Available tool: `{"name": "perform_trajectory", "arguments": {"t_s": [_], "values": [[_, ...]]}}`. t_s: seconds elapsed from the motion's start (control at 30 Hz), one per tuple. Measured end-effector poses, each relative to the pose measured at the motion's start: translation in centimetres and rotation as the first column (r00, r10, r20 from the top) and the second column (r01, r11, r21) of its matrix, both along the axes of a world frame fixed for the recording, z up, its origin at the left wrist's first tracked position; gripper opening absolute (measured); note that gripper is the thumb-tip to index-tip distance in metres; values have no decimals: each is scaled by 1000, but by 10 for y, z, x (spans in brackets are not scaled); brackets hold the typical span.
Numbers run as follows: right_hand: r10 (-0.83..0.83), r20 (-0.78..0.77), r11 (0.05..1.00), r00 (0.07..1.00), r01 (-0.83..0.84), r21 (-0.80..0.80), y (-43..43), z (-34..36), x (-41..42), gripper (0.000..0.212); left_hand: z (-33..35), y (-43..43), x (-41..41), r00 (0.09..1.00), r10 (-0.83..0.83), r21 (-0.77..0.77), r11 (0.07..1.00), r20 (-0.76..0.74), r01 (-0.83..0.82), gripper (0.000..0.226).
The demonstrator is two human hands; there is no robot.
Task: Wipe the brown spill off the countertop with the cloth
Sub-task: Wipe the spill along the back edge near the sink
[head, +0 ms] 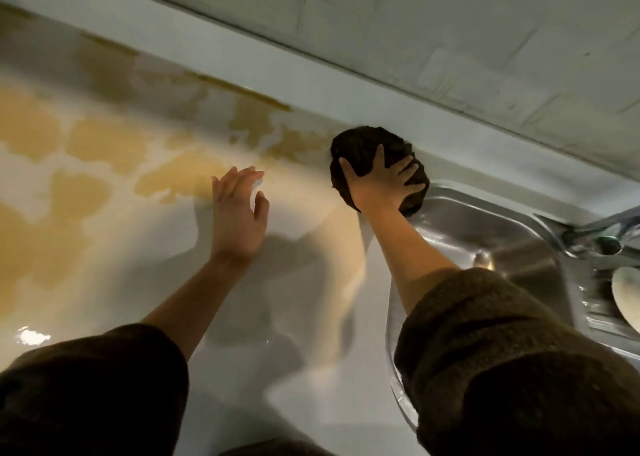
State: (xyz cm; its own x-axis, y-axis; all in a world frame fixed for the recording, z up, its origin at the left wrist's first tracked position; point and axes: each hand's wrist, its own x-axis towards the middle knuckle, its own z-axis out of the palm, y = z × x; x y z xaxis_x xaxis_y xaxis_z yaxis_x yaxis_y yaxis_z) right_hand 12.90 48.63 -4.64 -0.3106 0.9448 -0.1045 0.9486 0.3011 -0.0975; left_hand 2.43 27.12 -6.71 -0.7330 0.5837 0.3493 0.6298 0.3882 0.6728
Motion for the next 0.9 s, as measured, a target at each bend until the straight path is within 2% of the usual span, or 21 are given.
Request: {"name": "perform_trajectory", "arguments": {"t_s": [0.17, 0.4, 0.7, 0.8, 0.9], "values": [[-79, -9, 997, 997, 79, 16, 10, -2, -25, 105, -1, -1, 0, 999, -32, 19, 999, 27, 32, 41], [27, -41, 999, 999, -25, 47, 18, -1, -38, 106, 2, 0, 3, 995, -39, 66, 997, 89, 33, 38], [183, 27, 983, 983, -184, 27, 21, -2, -15, 97, -1, 3, 1, 995, -37, 38, 999, 88, 33, 40], [182, 29, 983, 983, -183, 23, 20, -2, -15, 97, -2, 4, 0, 996, -55, 46, 998, 70, 52, 45], [152, 57, 987, 987, -155, 52, 15, -4, -23, 95, 0, 4, 1, 995, -50, 67, 997, 92, 44, 40]]}}
